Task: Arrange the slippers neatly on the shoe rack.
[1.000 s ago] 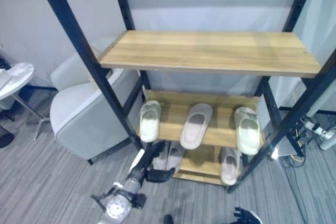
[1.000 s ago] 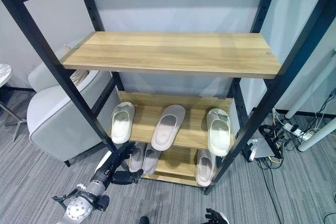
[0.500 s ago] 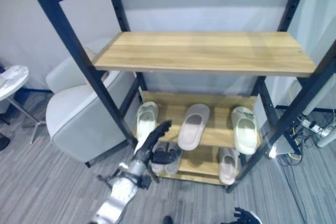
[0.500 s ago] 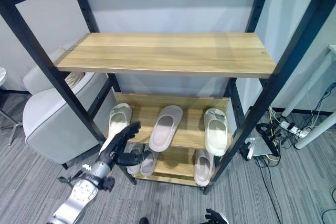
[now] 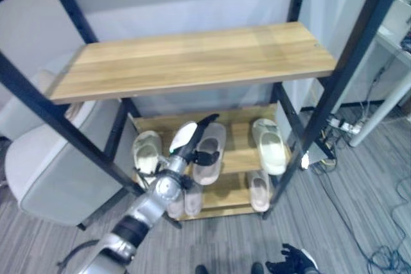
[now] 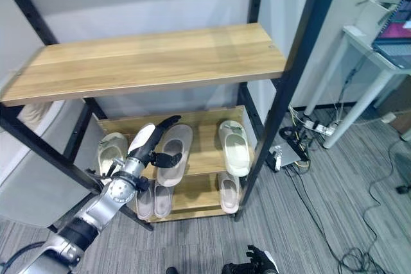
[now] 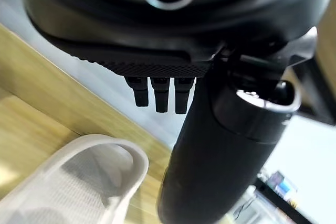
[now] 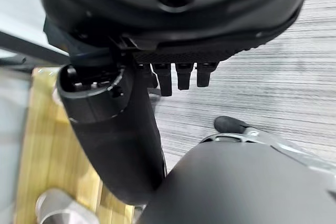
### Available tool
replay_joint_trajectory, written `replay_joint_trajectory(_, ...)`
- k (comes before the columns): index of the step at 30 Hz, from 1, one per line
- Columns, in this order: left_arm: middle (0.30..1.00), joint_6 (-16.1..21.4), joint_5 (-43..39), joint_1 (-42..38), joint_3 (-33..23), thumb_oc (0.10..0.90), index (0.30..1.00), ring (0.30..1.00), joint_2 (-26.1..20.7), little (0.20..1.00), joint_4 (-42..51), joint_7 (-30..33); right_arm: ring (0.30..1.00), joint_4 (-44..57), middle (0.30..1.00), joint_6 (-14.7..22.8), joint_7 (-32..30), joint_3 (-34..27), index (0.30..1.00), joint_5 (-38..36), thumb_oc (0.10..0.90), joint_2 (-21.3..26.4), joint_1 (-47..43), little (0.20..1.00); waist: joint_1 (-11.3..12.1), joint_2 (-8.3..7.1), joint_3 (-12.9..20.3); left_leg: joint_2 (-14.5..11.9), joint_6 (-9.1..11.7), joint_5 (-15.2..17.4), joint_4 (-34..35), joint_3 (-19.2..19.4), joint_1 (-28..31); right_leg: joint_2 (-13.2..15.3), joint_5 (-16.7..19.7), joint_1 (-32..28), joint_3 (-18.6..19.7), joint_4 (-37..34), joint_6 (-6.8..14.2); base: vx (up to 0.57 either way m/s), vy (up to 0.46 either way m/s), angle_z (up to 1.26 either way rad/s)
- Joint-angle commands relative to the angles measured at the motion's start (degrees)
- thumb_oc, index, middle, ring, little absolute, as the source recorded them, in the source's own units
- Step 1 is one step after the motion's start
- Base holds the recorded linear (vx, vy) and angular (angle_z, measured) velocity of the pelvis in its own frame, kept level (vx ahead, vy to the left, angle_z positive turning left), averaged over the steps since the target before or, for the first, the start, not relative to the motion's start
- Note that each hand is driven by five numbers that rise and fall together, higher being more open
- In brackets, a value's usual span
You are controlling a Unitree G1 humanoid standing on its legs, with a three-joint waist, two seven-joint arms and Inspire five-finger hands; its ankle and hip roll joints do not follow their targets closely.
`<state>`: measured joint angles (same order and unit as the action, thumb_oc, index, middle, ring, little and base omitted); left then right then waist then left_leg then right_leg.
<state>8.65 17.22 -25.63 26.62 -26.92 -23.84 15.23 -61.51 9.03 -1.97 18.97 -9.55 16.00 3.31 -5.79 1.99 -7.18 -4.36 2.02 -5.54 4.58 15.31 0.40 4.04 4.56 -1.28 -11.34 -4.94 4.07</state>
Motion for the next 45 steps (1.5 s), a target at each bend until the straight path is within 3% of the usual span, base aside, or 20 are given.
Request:
replay_joint_trajectory(1, 0.900, 1.85, 2.91, -11.76, -0.03, 0.800, 0.900, 0.900, -2.24, 0.900, -2.68, 5.60, 0.900, -0.90, 0.900, 0.48, -0.02, 2.83, 0.900, 0.80, 0.800, 1.84, 0.68, 0.900, -0.19, -2.22, 0.05, 1.02, 2.66, 4.47, 0.42, -0.34, 0.25, -0.03, -4.78, -0.03, 2.16, -0.06, 4.70, -0.03, 0.023, -0.20)
replay_joint_trajectory(13, 0.900, -0.47, 7.35, -18.84, 2.84, 0.800, 0.900, 0.900, -6.10, 0.900, -11.10, 7.75, 0.900, -0.09, 0.900, 1.43, -0.08, 3.34, 0.900, 1.57, 0.800, 2.45, 0.94, 0.900, -0.79, -3.36, -0.17, 1.30, 2.42, 3.99, 0.42, 0.79, -3.23, 0.16, -3.62, 4.22, 3.57, 0.28, 4.97, -0.01, 0.009, -0.07)
replay_joint_trajectory(21, 0.900, -0.83, 7.07, -21.23, 3.95, 0.800, 0.900, 0.900, -5.87, 0.900, -14.37, 8.00, 0.900, 0.25, 0.900, 1.77, -0.36, 4.00, 0.900, 1.90, 0.800, 2.25, 0.46, 0.900, -1.00, -3.66, -0.28, 1.51, 2.39, 3.93, 0.42, 1.01, -3.66, 0.40, -3.42, 4.59, 3.13, 0.31, 5.05, 0.00, 0.000, 0.00)
replay_joint_trajectory(22, 0.804, -0.73, 6.01, -22.16, 4.65, 0.736, 0.804, 0.804, -5.57, 0.804, -16.85, 7.44, 0.900, 0.44, 0.900, 1.82, -0.33, 4.46, 0.900, 2.25, 0.800, 2.35, 0.40, 0.900, -1.26, -3.77, -0.15, 1.50, 2.48, 3.92, 0.42, 1.22, -3.70, 0.42, -3.30, 4.62, 3.02, 0.28, 5.09, 0.00, 0.000, 0.00)
replay_joint_trajectory(23, 0.804, -0.66, 5.43, -22.68, 4.82, 0.736, 0.804, 0.804, -5.50, 0.804, -17.61, 7.32, 0.900, 0.54, 0.900, 1.82, -0.37, 4.64, 0.900, 2.34, 0.800, 2.37, 0.40, 0.900, -1.33, -3.81, -0.07, 1.49, 2.50, 3.91, 0.42, 1.25, -3.70, 0.41, -3.26, 4.64, 2.99, 0.27, 5.08, 0.00, 0.000, 0.00)
replay_joint_trajectory(24, 0.526, -0.62, 5.39, -22.77, 4.88, 0.551, 0.526, 0.526, -5.48, 0.526, -17.71, 7.34, 0.900, 0.54, 0.900, 1.81, -0.38, 4.61, 0.900, 2.34, 0.800, 2.35, 0.39, 0.900, -1.31, -3.82, -0.08, 1.49, 2.50, 3.90, 0.42, 1.25, -3.71, 0.42, -3.26, 4.65, 2.98, 0.27, 5.08, 0.00, 0.000, 0.00)
replay_joint_trajectory(25, 0.300, -0.55, 4.83, -23.41, 5.22, 0.400, 0.300, 0.300, -5.40, 0.300, -18.98, 7.18, 0.900, 0.73, 0.900, 1.85, -0.44, 4.86, 0.900, 2.57, 0.800, 2.40, 0.50, 0.900, -1.49, -3.88, 0.07, 1.40, 2.53, 3.93, 0.42, 1.33, -3.65, 0.41, -3.23, 4.62, 2.95, 0.27, 5.07, 0.00, 0.000, 0.00)
replay_joint_trajectory(35, 0.300, 0.83, -1.85, -20.73, 3.27, 0.400, 0.300, 0.300, -2.18, 0.300, -18.88, 6.33, 0.900, -0.53, 0.900, 1.39, -0.85, 4.08, 0.900, 2.50, 0.800, 1.81, 1.11, 0.900, -1.65, -3.80, 0.49, 1.64, 2.42, 4.52, 0.42, 1.55, -1.86, 0.54, -3.40, 3.26, 2.87, 0.28, 5.11, 0.00, 0.001, 0.00)
replay_joint_trajectory(45, 0.300, 5.27, -17.53, 0.61, -5.84, 0.400, 0.300, 0.300, 5.89, 0.300, -1.60, 3.07, 0.900, -3.08, 0.900, -0.16, -1.51, 0.60, 0.900, 1.65, 0.800, -0.23, 2.14, 0.900, 0.51, -3.28, 0.00, 2.17, 2.22, 4.68, 0.42, -0.05, 0.36, 0.62, -4.34, 0.10, 1.25, 0.13, 4.24, 0.00, -0.011, 0.04)
